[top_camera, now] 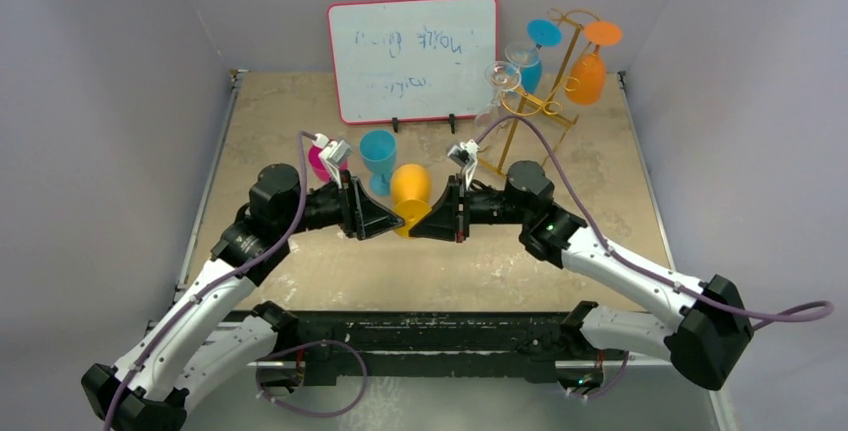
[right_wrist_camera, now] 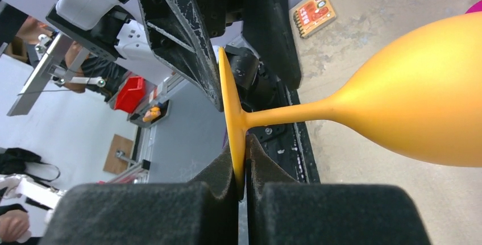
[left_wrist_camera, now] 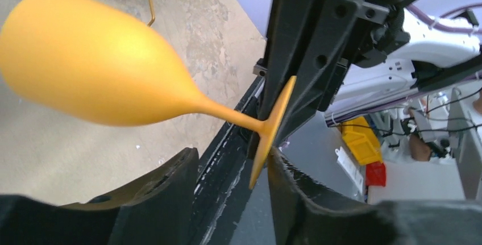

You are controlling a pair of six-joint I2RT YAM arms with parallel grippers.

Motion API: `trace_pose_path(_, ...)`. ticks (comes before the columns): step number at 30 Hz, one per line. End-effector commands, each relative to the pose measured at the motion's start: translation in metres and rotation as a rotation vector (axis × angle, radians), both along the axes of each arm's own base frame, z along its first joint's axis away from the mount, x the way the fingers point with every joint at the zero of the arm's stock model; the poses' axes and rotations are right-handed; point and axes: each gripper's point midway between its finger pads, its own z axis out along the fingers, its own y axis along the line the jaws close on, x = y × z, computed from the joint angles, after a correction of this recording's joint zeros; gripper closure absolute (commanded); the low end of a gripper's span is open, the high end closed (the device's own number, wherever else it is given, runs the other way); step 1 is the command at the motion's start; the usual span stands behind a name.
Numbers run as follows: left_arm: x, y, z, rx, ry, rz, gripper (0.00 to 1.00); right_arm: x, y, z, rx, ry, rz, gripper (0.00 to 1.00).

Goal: Take the wine glass off the wine glass rack
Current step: Place the wine glass at the center of the board.

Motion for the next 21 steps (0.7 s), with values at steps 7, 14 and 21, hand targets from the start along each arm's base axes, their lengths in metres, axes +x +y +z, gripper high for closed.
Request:
trace_pose_path(7, 0.016, 0.023, 0.011, -0.008, -0.022, 0.222, 0.23, -0.009, -0.021, 0.004, 0.049, -0.261, -0.064, 1.0)
trace_pose_path(14, 0.05, 0.058, 0.003, 0.039, 0.037, 0.534, 0.2, -0.006, -0.028, -0.004, -0.019, -0.472, -0.104, 1.0)
trace_pose_path(21, 0.063, 0.085, 0.014, 0.054, 0.078, 0.724, 0.19, -0.046, -0.019, -0.029, -0.06, -0.686, 0.194, 1.0)
